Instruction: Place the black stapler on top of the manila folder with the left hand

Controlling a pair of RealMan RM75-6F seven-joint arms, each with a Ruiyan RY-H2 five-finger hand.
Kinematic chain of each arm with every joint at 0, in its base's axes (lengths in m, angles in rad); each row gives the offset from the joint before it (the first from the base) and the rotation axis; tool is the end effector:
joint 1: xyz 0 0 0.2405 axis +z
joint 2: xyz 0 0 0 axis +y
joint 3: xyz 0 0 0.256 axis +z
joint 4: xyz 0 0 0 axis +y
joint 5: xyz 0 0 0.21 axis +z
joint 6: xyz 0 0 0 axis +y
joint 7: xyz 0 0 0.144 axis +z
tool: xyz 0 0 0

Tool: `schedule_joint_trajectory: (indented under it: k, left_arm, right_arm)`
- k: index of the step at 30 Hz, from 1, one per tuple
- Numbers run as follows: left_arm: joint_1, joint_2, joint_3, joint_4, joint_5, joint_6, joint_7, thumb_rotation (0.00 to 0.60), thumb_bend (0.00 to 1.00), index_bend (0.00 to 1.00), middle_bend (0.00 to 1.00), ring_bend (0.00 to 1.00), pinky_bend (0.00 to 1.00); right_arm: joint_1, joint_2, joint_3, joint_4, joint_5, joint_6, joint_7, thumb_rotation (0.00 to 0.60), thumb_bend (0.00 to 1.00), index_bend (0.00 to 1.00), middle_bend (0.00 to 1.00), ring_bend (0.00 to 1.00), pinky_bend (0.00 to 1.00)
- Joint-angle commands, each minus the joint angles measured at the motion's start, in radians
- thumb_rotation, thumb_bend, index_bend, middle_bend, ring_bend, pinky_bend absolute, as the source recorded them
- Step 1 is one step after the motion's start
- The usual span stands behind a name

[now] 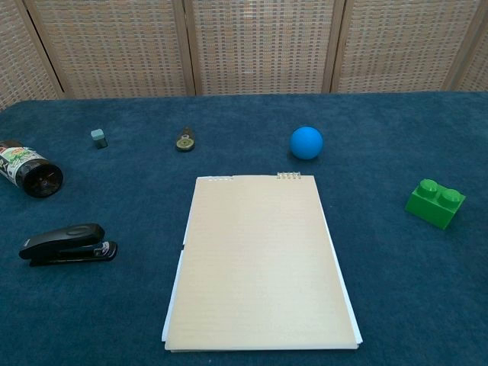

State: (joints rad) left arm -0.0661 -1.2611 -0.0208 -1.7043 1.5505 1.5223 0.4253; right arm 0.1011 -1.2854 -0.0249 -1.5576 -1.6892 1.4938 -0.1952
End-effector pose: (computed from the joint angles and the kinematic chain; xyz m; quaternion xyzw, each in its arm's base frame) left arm -0.2734 0.1667 0.1083 -0.6404 -0.3195 -0.3390 0.6106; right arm -0.2801 -0.1661 0.0930 0.6783 -0.3253 0.3893 0.5315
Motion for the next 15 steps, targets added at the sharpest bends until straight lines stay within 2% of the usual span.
schedule_joint_trajectory:
  k: [1,15]
  left_arm:
    - [-0.001,0.002,0.001,-0.003,-0.001,-0.001,0.006,0.6,0.01,0.0,0.0,0.0,0.03]
    - [-0.006,0.0,-0.003,-0.002,-0.011,-0.009,0.007,0.6,0.01,0.0,0.0,0.0,0.03]
  right_arm:
    - [-0.001,0.002,0.0,0.0,-0.001,0.002,0.002,0.6,0.13,0.04,0.0,0.0,0.0]
    - [-0.001,0.002,0.003,0.0,0.004,0.003,0.002,0.6,0.13,0.04,0.0,0.0,0.0]
